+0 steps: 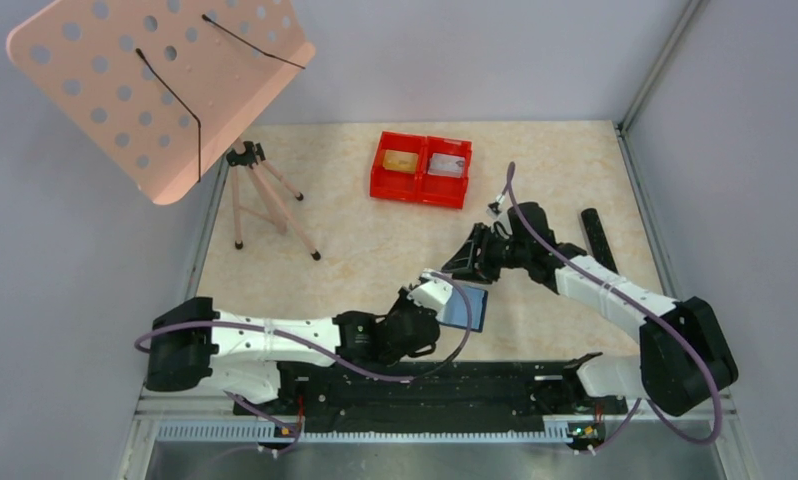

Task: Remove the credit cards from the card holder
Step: Pick up the credit card from the card holder.

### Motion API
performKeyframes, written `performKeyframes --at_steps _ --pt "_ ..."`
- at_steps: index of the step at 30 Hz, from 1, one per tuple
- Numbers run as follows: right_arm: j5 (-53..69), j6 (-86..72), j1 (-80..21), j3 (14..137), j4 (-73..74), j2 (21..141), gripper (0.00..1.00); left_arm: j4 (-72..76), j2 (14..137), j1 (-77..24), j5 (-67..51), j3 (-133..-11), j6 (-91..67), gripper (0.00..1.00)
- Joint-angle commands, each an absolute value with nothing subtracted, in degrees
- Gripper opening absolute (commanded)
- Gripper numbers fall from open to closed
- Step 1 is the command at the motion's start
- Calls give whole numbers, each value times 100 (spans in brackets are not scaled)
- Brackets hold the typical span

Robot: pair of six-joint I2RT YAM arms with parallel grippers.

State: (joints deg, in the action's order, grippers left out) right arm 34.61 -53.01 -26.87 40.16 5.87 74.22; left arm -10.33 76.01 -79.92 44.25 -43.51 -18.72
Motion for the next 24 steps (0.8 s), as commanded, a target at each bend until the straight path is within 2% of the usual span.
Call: performKeyframes --at_steps 1,5,10,12,14,17,21,24 --pt "3221 -4394 -2538 4096 723 6807 44 -723 6934 -7771 3710 -4189 -2215 0" --pt "3158 -4023 -2527 3768 304 6276 44 -517 6420 -7549 3033 -3956 -2671 0" --pt "3975 -4390 -2537 2585 -2313 5406 40 178 5779 -7231 2062 -3449 -3189 0" --pt "4084 -4183 -2526 2259 -2880 5070 40 326 5628 -7100 1659 -3357 -3207 0" --pt "4287 -3708 -2526 2238 -2804 4784 40 264 5547 -6993 1374 -3379 -3120 0" --pt "4757 -2895 -2531 2667 -1883 4688 42 151 5434 -6841 960 -3398 -3039 0" --pt "5646 -2237 -2530 3149 -959 5087 44 109 5365 -6736 265 -3424 -2970 0" --pt "6047 -2102 -2526 3206 -987 5289 49 27 5432 -6725 -222 -3541 -2894 0"
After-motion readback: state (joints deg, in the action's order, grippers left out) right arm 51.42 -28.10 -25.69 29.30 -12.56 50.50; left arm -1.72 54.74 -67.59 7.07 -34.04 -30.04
